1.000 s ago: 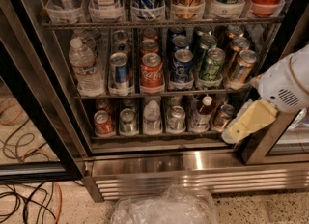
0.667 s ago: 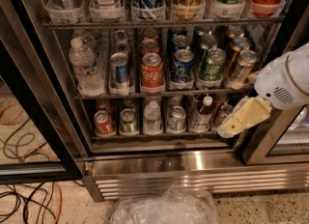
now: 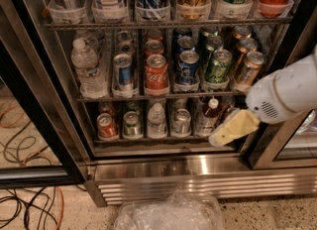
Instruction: Pick blue plastic bottle from bottom shelf of fridge
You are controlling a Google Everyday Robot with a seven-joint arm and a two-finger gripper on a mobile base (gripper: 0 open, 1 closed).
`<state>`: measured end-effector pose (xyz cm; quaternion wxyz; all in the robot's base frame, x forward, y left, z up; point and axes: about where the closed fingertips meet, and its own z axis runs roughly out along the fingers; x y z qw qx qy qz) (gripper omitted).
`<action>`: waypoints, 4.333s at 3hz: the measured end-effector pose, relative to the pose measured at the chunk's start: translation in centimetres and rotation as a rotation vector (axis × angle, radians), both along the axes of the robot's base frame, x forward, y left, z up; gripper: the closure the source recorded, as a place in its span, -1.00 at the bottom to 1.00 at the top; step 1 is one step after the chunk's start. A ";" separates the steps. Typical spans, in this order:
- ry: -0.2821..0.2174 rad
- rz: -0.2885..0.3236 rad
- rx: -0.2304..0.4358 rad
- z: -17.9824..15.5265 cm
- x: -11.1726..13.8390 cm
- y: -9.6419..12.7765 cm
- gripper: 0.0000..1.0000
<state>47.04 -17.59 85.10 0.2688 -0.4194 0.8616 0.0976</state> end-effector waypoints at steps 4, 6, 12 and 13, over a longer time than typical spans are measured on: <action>-0.050 -0.372 0.404 -12.6 -0.7 3.4 -1.00; -0.049 -0.414 0.458 -16.1 0.1 4.3 -1.00; -0.461 -0.674 0.578 -22.5 9.5 2.2 -1.00; -0.594 -0.727 0.560 -22.5 11.4 1.0 -1.00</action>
Offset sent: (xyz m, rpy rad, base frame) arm 0.0174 0.0499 -0.1634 0.4569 -0.1036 -0.4207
